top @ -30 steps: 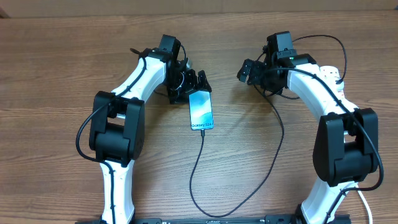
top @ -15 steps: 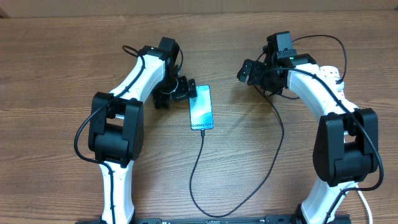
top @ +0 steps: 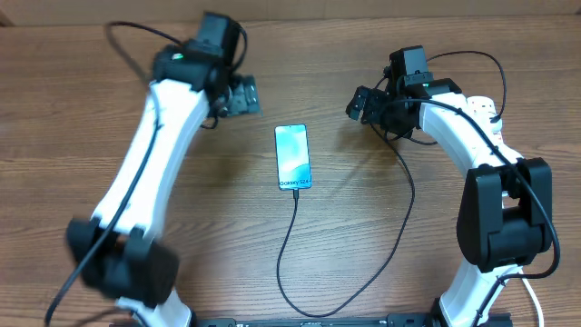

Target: Plug charger to phone and switch on socket

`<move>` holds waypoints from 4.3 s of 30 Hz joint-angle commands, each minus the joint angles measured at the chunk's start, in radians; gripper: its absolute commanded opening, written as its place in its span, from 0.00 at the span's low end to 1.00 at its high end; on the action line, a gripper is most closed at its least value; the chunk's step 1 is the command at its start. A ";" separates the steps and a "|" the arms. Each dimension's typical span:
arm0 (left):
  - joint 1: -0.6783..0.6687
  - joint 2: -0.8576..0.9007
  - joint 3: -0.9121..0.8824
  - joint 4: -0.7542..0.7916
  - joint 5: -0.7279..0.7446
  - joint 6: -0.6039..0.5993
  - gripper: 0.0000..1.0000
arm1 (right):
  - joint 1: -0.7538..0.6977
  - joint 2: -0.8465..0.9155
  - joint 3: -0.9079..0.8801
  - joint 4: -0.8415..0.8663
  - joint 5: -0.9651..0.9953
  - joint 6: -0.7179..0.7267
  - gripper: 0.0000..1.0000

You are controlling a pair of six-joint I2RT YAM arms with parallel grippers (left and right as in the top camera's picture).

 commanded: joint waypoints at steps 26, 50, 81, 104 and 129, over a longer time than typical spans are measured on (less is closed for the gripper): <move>-0.011 -0.055 0.008 -0.007 -0.047 0.012 1.00 | -0.007 -0.029 0.026 -0.001 -0.011 -0.001 1.00; -0.011 -0.055 0.008 -0.007 -0.047 0.012 1.00 | -0.532 -0.365 0.096 -0.256 -0.256 -0.161 1.00; -0.011 -0.055 0.008 -0.007 -0.047 0.012 1.00 | -0.835 -0.012 0.053 -0.085 -0.473 -0.454 1.00; -0.011 -0.055 0.008 -0.007 -0.047 0.012 1.00 | -0.769 0.045 -0.019 0.011 -0.436 -0.446 1.00; -0.011 -0.055 0.008 -0.007 -0.047 0.012 1.00 | -0.705 0.063 -0.025 0.037 -0.330 -0.446 1.00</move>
